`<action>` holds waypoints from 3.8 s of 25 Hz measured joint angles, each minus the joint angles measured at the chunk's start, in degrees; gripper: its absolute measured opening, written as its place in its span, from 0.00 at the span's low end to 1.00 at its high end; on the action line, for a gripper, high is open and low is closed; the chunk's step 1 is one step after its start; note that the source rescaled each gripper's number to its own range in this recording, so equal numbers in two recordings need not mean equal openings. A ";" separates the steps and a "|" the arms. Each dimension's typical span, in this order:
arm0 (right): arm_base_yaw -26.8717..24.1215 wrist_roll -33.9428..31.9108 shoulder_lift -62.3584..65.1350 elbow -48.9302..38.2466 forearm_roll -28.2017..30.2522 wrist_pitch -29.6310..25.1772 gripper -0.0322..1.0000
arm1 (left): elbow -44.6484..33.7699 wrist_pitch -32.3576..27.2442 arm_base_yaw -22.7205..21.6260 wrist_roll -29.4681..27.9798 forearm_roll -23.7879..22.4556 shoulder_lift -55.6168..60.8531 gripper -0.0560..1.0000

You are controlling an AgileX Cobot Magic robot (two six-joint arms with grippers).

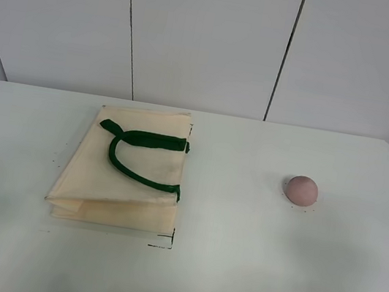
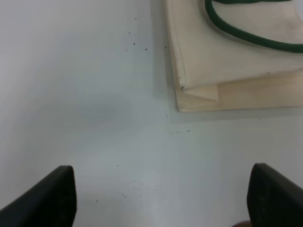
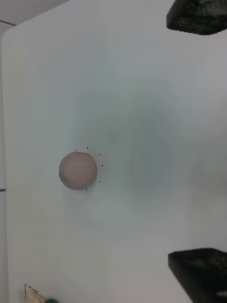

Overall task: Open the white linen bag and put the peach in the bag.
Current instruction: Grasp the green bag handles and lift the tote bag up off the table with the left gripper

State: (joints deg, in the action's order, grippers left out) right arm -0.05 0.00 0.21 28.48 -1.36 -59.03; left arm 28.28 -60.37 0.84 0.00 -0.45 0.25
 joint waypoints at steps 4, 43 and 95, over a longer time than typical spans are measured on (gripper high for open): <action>0.00 0.00 0.00 0.00 0.00 0.00 1.00 | 0.00 0.00 0.00 0.00 0.00 0.00 1.00; 0.00 0.00 0.00 0.00 0.00 0.00 1.00 | 58.99 6.93 1.94 -3.96 1.34 -106.61 1.00; 0.00 0.00 0.00 0.00 0.00 0.00 1.00 | 68.19 12.13 16.73 -21.08 -4.02 -123.63 0.05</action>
State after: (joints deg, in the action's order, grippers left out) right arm -0.05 0.00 0.21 28.48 -1.36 -59.03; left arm 96.48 -48.24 17.57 -21.08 -4.47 -123.38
